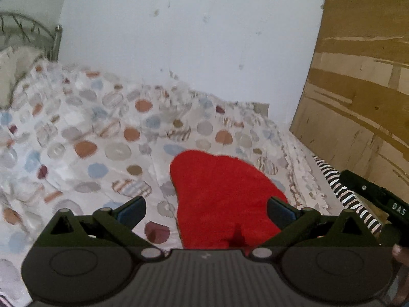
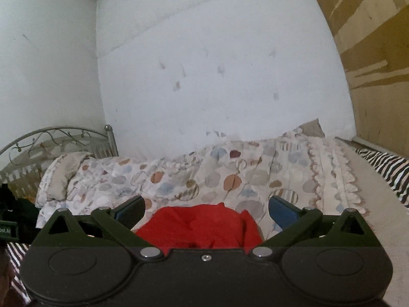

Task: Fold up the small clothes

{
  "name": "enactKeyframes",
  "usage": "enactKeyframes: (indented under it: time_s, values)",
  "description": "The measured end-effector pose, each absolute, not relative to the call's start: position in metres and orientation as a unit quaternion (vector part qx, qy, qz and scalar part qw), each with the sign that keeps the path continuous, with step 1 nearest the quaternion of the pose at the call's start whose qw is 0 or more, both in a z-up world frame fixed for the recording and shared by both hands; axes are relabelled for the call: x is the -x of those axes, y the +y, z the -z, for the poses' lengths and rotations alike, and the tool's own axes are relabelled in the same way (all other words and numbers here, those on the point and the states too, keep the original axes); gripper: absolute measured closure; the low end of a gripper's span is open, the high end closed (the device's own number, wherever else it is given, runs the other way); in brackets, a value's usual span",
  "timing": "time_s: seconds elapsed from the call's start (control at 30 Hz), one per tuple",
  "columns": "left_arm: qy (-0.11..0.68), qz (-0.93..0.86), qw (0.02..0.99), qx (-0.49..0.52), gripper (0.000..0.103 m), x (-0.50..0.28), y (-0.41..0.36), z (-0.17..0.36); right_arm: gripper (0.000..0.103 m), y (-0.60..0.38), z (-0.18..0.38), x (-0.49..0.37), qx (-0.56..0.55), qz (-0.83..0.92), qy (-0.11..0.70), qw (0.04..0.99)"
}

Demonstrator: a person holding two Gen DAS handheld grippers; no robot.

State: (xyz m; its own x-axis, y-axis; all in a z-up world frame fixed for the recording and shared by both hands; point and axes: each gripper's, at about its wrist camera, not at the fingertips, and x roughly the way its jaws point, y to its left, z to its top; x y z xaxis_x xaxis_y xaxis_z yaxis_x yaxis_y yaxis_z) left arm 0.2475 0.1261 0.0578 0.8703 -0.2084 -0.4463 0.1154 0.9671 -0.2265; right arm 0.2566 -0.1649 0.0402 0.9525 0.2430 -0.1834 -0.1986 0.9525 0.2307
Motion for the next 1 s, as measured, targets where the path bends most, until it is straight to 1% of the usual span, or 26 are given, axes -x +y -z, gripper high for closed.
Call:
enactKeyframes:
  time_s: [0.17,0.33,0.7,1.0]
  values:
    - [0.221,0.080,0.969,0.078,0.001,-0.205,0.125,-0.077,0.000,-0.163,-0.056,-0.211,-0.094,-0.116,0.098,0.984]
    - [0.204,0.075,0.974,0.070,0.001,-0.165,0.120,-0.081,0.000,-0.169,-0.064,-0.170,-0.101,-0.110,0.091,0.985]
    - [0.194,0.083,0.976,0.050,0.001,-0.100,0.096,-0.068,0.000,-0.181,-0.062,-0.094,-0.084,-0.092,0.088,0.988]
    - [0.192,0.084,0.977,0.043,0.001,-0.066,0.079,-0.042,0.000,-0.186,-0.050,-0.047,-0.051,-0.070,0.090,0.992]
